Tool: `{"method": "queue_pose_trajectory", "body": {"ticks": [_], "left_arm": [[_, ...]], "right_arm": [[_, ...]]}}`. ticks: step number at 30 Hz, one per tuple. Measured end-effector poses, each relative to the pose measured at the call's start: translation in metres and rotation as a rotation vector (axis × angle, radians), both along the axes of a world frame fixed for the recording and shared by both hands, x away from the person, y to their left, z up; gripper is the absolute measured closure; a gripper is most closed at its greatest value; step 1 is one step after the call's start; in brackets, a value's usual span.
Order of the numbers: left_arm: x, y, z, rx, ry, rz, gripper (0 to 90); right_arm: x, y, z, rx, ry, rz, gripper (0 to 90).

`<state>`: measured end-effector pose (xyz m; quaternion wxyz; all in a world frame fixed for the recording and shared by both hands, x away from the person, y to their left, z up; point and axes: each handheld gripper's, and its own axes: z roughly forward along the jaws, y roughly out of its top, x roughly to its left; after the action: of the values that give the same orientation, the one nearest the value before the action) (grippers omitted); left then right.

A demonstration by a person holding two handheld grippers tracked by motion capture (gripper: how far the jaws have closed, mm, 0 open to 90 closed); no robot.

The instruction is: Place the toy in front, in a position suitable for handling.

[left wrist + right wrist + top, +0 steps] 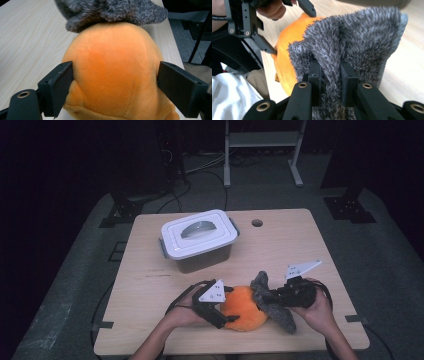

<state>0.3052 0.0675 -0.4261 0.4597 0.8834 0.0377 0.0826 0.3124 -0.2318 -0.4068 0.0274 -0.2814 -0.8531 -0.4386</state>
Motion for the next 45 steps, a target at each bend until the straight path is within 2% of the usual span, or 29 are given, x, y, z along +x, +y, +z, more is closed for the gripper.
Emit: {"method": "queue_pose_trajectory", "body": {"ticks": [5,7,11,13,16,18,22,24,26,29,31,33,37,38,40,45], "left_arm": [[0.004,0.005,-0.003,-0.011,0.028,0.009,14.3],[0.003,0.004,-0.002,-0.009,0.021,0.001,13.9],[-0.003,-0.004,0.000,-0.004,-0.015,-0.021,12.9],[-0.005,-0.007,0.000,0.008,-0.024,-0.017,11.2],[-0.004,-0.006,-0.001,0.013,-0.021,-0.010,8.2],[-0.003,-0.003,0.001,-0.001,-0.009,-0.006,7.6],[0.001,0.004,0.009,-0.047,0.021,0.015,7.6],[0.003,0.005,0.009,-0.011,0.016,0.038,7.5],[0.004,0.005,0.005,-0.020,0.053,0.037,7.7],[0.000,0.000,0.004,0.002,0.028,0.001,14.2],[-0.003,-0.002,0.005,0.000,0.001,-0.016,16.9],[-0.006,-0.005,0.006,0.003,-0.024,-0.033,18.6],[-0.012,-0.009,0.008,0.022,-0.060,-0.051,19.2],[-0.012,-0.009,0.008,0.029,-0.057,-0.048,19.2],[-0.011,-0.007,0.008,0.020,-0.046,-0.044,19.2],[-0.012,-0.009,0.008,0.008,-0.051,-0.046,19.2]], "right_arm": [[-0.001,-0.017,-0.014,-0.032,0.057,-0.017,73.7],[-0.001,-0.021,-0.014,-0.019,0.071,-0.017,73.7],[-0.001,-0.015,0.005,0.039,0.030,0.000,73.7],[-0.001,-0.005,0.011,0.038,0.007,0.017,73.6],[0.000,0.006,0.006,-0.002,0.005,0.041,73.5],[0.000,0.005,0.002,0.006,0.014,0.043,73.7],[-0.006,-0.003,-0.004,-0.011,0.035,0.041,73.6],[-0.008,-0.008,-0.006,-0.025,0.052,0.041,73.7],[-0.007,-0.011,-0.007,-0.018,0.063,0.044,73.6],[-0.007,-0.009,-0.002,-0.039,0.062,0.058,73.7],[-0.008,-0.007,0.006,-0.049,0.029,0.049,73.8],[-0.009,-0.005,0.016,-0.021,-0.007,0.041,73.9],[-0.010,0.014,0.025,-0.046,-0.058,0.061,73.8],[-0.010,0.018,0.024,-0.060,-0.058,0.066,73.8],[-0.009,0.017,0.022,-0.056,-0.049,0.068,73.8],[-0.003,-0.005,0.008,-0.032,0.025,0.031,74.4]]}}
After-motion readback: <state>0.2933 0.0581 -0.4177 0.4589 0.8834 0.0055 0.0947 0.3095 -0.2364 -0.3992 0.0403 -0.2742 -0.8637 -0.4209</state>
